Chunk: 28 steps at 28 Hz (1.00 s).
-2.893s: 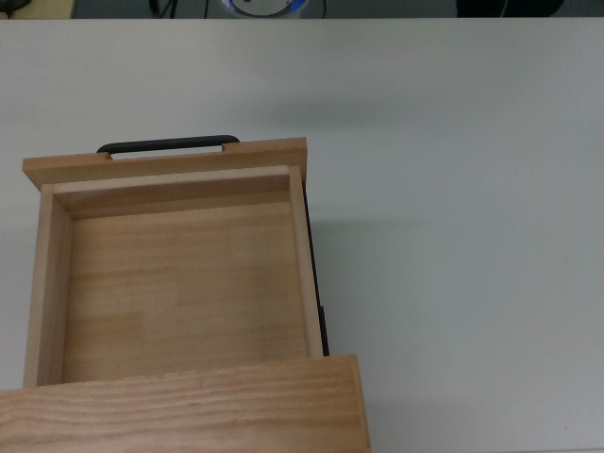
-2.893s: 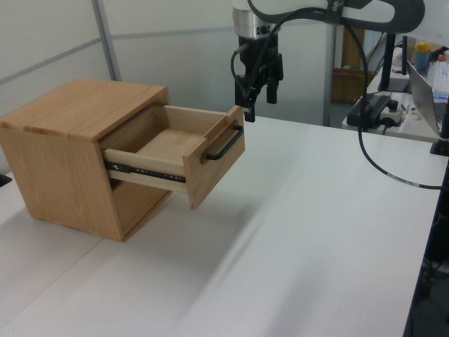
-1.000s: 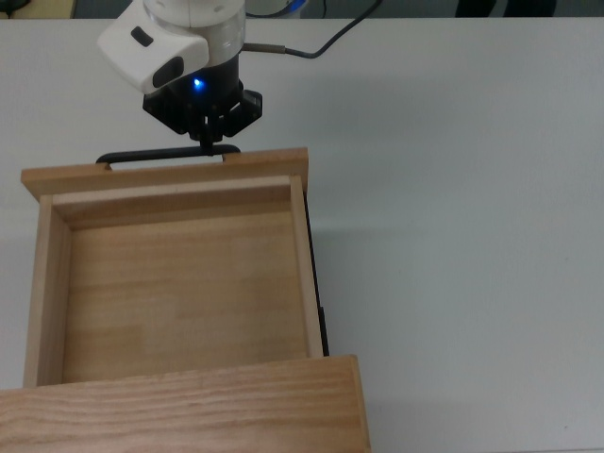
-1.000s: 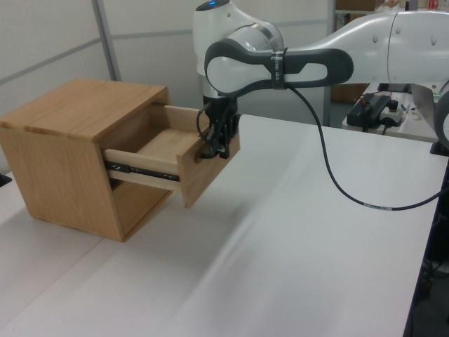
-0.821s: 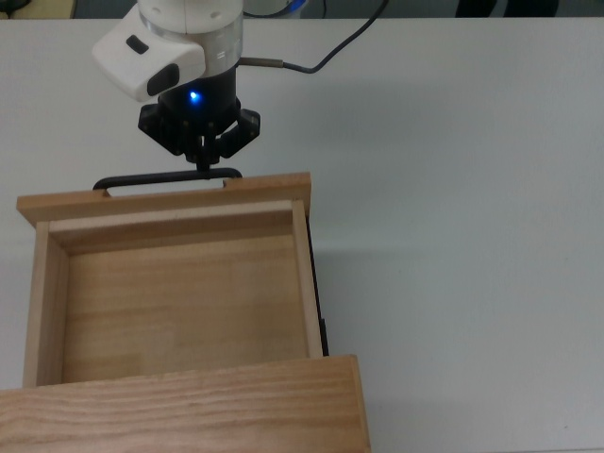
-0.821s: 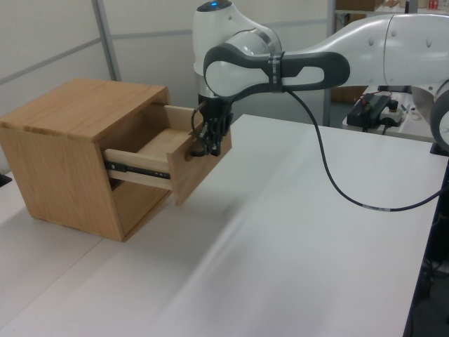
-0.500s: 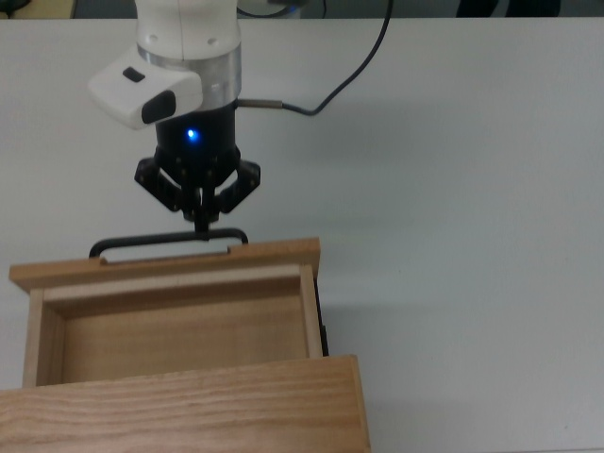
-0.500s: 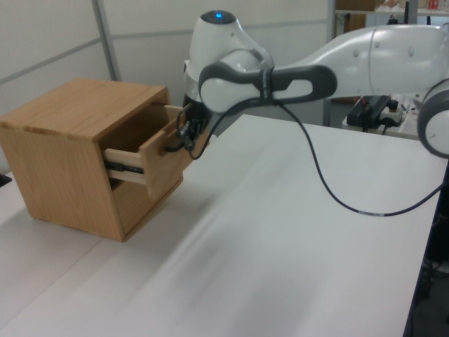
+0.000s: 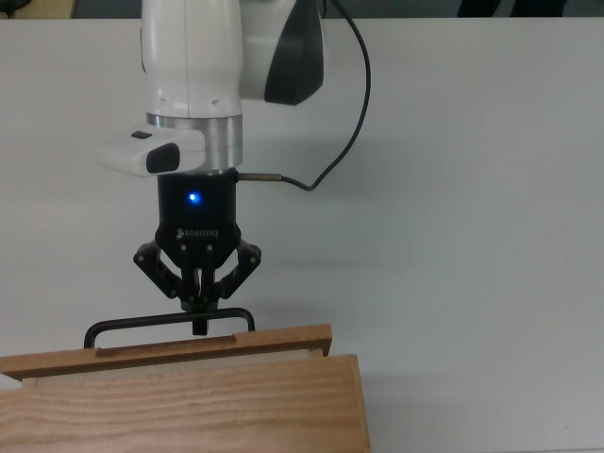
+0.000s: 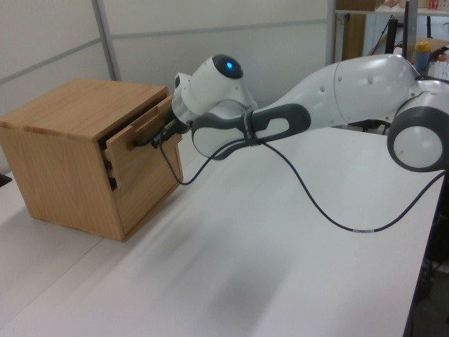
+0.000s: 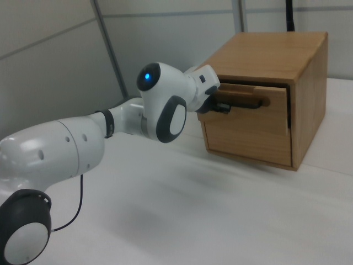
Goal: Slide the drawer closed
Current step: 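Push the drawer by its handle into the wooden cabinet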
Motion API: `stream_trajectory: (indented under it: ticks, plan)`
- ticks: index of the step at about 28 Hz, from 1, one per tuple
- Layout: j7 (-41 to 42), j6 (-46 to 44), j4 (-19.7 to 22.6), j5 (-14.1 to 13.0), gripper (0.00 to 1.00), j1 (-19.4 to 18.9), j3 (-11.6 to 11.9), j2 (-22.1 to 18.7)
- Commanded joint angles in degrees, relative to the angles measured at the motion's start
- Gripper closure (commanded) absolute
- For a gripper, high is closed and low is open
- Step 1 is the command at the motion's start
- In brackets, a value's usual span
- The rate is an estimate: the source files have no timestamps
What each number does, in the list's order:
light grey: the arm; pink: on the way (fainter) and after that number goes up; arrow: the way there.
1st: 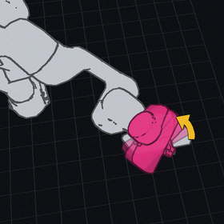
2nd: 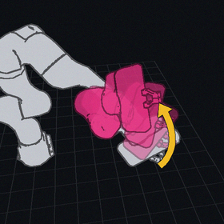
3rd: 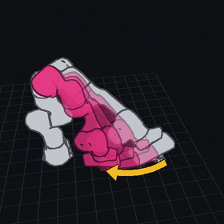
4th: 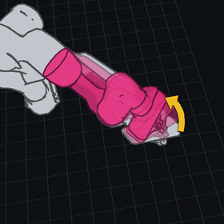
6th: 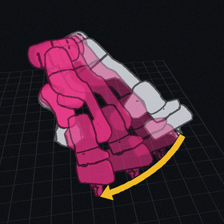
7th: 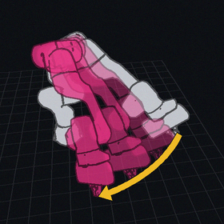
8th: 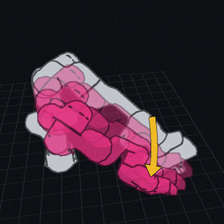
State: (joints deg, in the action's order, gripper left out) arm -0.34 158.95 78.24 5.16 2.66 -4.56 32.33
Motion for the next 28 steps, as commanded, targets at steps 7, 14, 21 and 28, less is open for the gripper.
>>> stream_trajectory:
  ticks: [7, 14, 21, 28]
  plan:
    - [0.7, 6.9, 0.1, -0.9, 1.0, -0.1, -0.4, 1.6]
    - [0.9, 15.7, 0.1, -0.5, 1.0, -0.1, -0.4, 5.7]
    - [0.8, 16.0, 0.1, -0.4, 1.0, -0.1, -0.4, 6.1]
    - [0.8, 15.9, 0.0, -0.5, 1.0, -0.1, -0.4, 6.0]
